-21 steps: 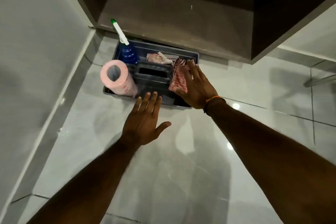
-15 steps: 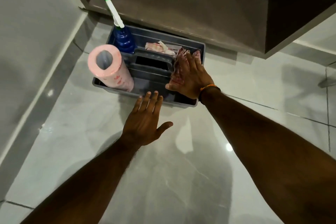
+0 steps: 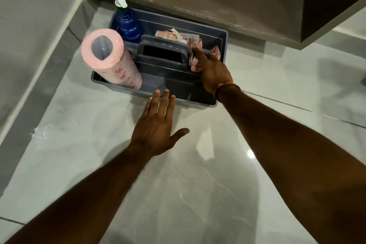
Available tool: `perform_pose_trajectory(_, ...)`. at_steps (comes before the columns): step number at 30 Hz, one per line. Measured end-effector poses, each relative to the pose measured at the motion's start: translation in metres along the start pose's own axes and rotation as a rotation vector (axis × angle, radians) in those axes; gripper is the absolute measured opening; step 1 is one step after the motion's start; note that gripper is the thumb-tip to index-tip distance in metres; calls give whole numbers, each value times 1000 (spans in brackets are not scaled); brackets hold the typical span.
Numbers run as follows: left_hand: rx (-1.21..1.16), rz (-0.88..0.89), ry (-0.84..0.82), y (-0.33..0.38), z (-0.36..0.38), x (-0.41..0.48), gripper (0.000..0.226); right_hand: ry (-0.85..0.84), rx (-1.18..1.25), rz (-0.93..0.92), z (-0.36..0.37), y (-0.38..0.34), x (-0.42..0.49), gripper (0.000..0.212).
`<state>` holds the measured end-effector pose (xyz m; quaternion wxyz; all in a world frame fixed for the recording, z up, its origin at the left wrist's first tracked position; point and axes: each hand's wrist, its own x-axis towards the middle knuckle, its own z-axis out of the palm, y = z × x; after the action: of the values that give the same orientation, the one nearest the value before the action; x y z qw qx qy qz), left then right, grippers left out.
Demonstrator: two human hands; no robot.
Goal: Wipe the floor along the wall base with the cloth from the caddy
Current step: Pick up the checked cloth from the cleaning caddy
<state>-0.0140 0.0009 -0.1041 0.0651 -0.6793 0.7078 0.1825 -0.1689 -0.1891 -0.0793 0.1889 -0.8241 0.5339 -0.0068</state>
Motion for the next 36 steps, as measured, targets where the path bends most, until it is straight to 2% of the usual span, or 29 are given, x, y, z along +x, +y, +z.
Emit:
perform_pose_trajectory(2, 4, -12, -8, 2, -2, 0, 112, 95, 187, 68, -12, -1, 1, 53)
perform_pose_trajectory(4, 4, -21, -18, 5, -4, 1, 113, 109, 622, 241, -23, -4, 1, 51)
perform_pose_trajectory(6, 0, -26, -27, 7, -7, 1, 114, 138, 1203, 355, -37, -13, -4, 47)
perform_pose_trajectory(7, -3, -27, -31, 7, -8, 1, 114, 181, 1386, 412, -41, -14, -7, 48)
perform_pose_trajectory(11, -41, -19, -15, 6, -21, 0, 112, 300, 1722, 544, -45, -16, -23, 38)
perform_pose_trajectory(15, -73, -26, 4, 7, -40, -5, 112, 308, 2052, 598, -53, -25, -45, 41)
perform_pose_trajectory(18, -86, -48, 21, 6, -51, -19, 113, 241, 2143, 634, -60, -39, -64, 43)
perform_pose_trajectory(23, -136, -86, 35, -6, -58, -60, 111, 25, 2127, 577, -58, -73, -93, 41)
perform_pose_trajectory(30, -141, -175, 101, -48, -50, -127, 105, -157, 2157, 586, -33, -136, -114, 51)
perform_pose_trajectory(36, -177, -248, 133, -86, -34, -184, 102, -210, 2082, 603, -9, -194, -125, 51)
